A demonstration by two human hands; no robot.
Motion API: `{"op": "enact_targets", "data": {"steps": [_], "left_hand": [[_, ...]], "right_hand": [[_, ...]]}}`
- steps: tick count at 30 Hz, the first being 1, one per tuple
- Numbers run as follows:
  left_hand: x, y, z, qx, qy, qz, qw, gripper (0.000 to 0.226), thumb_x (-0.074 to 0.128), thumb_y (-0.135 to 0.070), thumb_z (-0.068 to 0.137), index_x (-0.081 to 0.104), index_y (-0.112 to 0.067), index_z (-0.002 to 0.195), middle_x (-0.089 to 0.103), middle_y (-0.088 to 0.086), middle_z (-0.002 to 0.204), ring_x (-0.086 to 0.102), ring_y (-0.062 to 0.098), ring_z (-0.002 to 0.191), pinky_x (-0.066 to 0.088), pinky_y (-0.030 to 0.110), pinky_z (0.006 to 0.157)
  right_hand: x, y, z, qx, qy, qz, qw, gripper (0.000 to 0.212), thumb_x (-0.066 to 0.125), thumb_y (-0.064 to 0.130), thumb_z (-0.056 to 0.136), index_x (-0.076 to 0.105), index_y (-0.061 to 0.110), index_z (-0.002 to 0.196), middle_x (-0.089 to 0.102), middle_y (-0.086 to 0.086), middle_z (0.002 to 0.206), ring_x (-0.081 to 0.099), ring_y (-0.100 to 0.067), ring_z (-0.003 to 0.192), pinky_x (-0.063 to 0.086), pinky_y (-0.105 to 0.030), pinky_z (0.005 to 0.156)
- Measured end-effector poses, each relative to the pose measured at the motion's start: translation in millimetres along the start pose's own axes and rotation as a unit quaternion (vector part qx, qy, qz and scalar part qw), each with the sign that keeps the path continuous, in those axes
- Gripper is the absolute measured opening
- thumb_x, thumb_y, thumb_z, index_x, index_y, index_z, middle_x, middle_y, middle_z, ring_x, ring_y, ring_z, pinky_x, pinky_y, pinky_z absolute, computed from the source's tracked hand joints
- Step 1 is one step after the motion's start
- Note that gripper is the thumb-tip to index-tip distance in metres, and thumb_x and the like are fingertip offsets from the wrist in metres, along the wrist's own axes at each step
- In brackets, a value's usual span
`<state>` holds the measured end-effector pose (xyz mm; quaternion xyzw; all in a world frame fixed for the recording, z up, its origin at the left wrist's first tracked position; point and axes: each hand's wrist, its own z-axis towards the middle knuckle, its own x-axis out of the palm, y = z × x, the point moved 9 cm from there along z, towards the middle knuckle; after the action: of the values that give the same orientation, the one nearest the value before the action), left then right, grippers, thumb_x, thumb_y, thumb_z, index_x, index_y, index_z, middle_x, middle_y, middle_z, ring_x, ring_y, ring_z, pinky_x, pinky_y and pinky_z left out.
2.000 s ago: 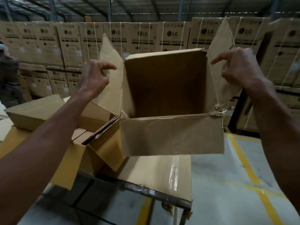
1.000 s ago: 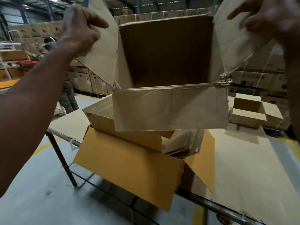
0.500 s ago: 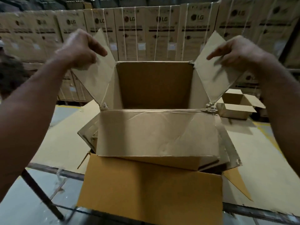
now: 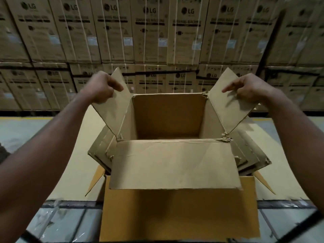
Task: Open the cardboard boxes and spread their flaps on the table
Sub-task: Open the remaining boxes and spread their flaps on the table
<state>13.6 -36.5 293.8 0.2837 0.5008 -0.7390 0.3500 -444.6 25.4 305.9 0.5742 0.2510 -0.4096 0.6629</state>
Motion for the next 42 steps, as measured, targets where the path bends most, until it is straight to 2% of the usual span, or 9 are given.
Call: {"op": "enact_targets", "data": {"steps": [3,5,10,17,20,27,31,34,42], "left_hand": [[24,22,5,-0.011,0.021,-0.003,1.0,0.037,0.062,0.007,0.091,0.076,-0.025,0.105,0.071,0.002,0.121,0.07,0.024,0.103,0.059,0.032,0.073],[33,33,9,-0.014,0.024,-0.016,0.999,0.036,0.063,0.007,0.09,0.076,-0.021,0.107,0.072,0.0,0.12,0.07,0.021,0.104,0.057,0.029,0.072],[46,44,19,-0.015,0.029,-0.039,0.999,0.034,0.064,0.007,0.09,0.076,-0.017,0.111,0.071,-0.001,0.121,0.062,0.01,0.107,0.046,0.019,0.073],[71,69,18,-0.036,0.052,-0.051,0.997,0.033,0.064,0.01,0.089,0.076,-0.013,0.11,0.074,0.004,0.115,0.069,0.018,0.099,0.049,0.019,0.068],[75,78,15,-0.045,0.035,-0.048,0.997,0.034,0.063,0.012,0.088,0.078,-0.01,0.111,0.075,0.004,0.111,0.064,0.014,0.098,0.047,0.023,0.08],[76,90,18,-0.058,0.04,-0.042,0.997,0.034,0.064,0.01,0.088,0.078,-0.011,0.11,0.073,0.001,0.106,0.064,0.017,0.103,0.045,0.029,0.092],[80,108,20,-0.084,0.054,-0.046,0.994,0.032,0.064,0.008,0.089,0.079,-0.012,0.109,0.075,0.003,0.107,0.064,0.019,0.104,0.046,0.032,0.095],[82,120,20,-0.094,0.055,-0.055,0.993,0.032,0.064,0.009,0.088,0.079,-0.014,0.105,0.075,0.004,0.107,0.065,0.022,0.108,0.047,0.035,0.101],[87,128,15,-0.075,0.072,-0.036,0.994,0.03,0.063,0.005,0.093,0.075,-0.012,0.114,0.073,0.005,0.111,0.063,0.023,0.111,0.045,0.034,0.097]], "right_hand": [[14,-7,2,0.01,0.007,-0.006,1.0,0.046,0.054,-0.012,0.091,0.075,0.025,0.106,0.063,0.003,0.122,0.053,-0.011,0.109,0.043,-0.022,0.074],[25,-11,4,0.019,0.012,-0.011,1.0,0.041,0.056,-0.011,0.091,0.076,0.02,0.11,0.064,0.0,0.123,0.053,-0.01,0.108,0.042,-0.027,0.084],[50,-31,9,0.029,0.016,-0.04,0.999,0.035,0.064,-0.009,0.088,0.078,0.017,0.106,0.07,-0.005,0.124,0.056,-0.008,0.103,0.042,-0.026,0.086],[69,-54,9,0.054,0.028,-0.031,0.998,0.035,0.061,-0.008,0.089,0.078,0.018,0.105,0.07,-0.005,0.119,0.059,-0.014,0.102,0.049,-0.031,0.086],[78,-58,10,0.06,0.033,-0.03,0.997,0.037,0.058,-0.01,0.089,0.078,0.015,0.109,0.071,-0.006,0.117,0.06,-0.015,0.101,0.047,-0.027,0.076],[82,-67,19,0.076,0.038,-0.028,0.996,0.04,0.052,-0.011,0.089,0.078,0.015,0.106,0.072,-0.007,0.116,0.062,-0.019,0.109,0.049,-0.031,0.089],[78,-94,16,0.118,0.031,-0.009,0.992,0.045,0.046,-0.013,0.089,0.078,0.014,0.103,0.072,-0.004,0.115,0.061,-0.012,0.097,0.047,-0.025,0.076],[78,-114,14,0.132,0.032,0.017,0.991,0.045,0.045,-0.015,0.089,0.078,0.012,0.102,0.072,-0.005,0.115,0.061,-0.015,0.101,0.047,-0.024,0.081],[80,-144,1,0.149,0.056,0.068,0.985,0.036,0.054,-0.006,0.096,0.076,0.02,0.11,0.071,0.004,0.108,0.062,-0.019,0.101,0.049,-0.027,0.075]]}}
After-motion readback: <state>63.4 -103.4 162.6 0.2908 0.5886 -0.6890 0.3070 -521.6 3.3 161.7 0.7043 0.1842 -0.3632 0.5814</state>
